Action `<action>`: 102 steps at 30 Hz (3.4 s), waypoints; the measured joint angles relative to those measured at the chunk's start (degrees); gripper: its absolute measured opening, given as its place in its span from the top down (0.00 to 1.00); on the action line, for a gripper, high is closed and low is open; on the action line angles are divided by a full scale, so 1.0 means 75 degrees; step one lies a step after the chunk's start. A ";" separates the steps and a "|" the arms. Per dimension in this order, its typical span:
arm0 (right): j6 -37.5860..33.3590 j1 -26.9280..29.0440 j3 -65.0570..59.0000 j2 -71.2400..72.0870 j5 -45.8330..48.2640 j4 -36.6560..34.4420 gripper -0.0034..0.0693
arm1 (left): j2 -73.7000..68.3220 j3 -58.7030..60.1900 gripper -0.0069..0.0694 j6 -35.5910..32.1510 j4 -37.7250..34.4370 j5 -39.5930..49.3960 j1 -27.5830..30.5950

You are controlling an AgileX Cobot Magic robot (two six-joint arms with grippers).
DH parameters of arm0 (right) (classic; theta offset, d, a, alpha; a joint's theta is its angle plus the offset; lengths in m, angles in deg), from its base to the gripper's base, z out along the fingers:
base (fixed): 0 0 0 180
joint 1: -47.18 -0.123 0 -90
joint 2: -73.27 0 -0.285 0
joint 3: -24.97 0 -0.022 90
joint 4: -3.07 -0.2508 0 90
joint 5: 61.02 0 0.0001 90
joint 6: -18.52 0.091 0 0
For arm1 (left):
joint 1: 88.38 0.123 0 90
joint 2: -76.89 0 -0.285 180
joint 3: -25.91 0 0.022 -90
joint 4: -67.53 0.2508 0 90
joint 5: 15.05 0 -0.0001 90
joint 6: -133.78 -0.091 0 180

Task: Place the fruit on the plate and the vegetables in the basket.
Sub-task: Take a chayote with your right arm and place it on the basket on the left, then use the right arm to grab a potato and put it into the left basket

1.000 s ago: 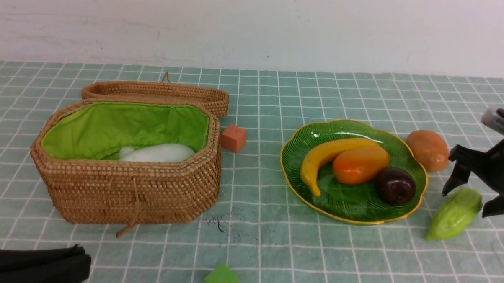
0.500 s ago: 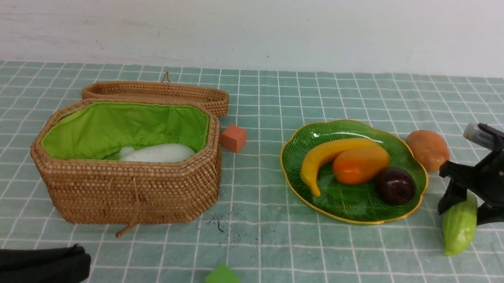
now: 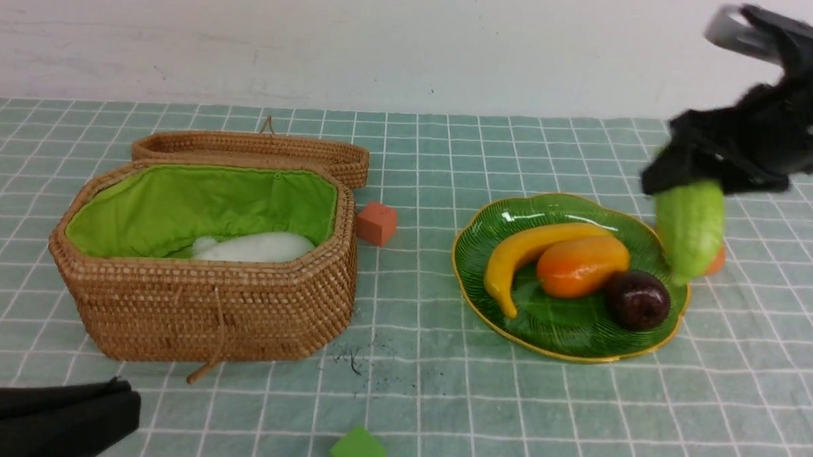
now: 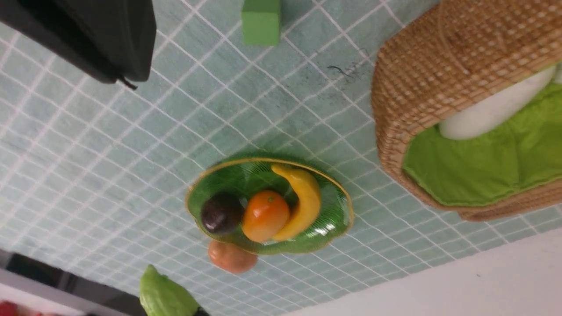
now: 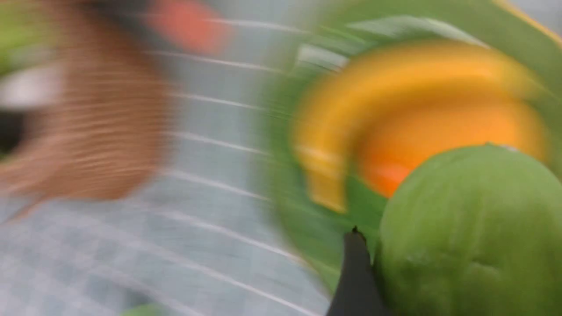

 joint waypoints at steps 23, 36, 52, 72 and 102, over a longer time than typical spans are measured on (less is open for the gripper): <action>-0.5745 -0.4738 0.4883 -0.4834 -0.4008 -0.2070 0.05 | 0.0000 0.0031 0.92 0.2045 0.1584 -0.0700 0.0000; -0.0863 -0.3533 0.4977 -0.1799 0.1125 0.3139 0.46 | 0.0000 0.0031 0.92 0.1312 0.1553 0.0435 0.0000; 0.2892 0.0844 0.2651 -0.0359 0.2209 0.4651 0.90 | 0.0000 0.0031 0.92 0.0640 0.0524 0.0776 0.0000; 0.2540 0.1801 0.1572 -0.3619 -0.1377 0.2494 0.06 | 0.0000 0.0031 0.92 0.0245 -0.0151 -0.0337 0.0000; 0.2555 0.1801 0.1648 -0.4270 -0.2089 0.2078 0.14 | 0.0000 0.0031 0.91 0.0239 -0.0252 -0.0258 0.0000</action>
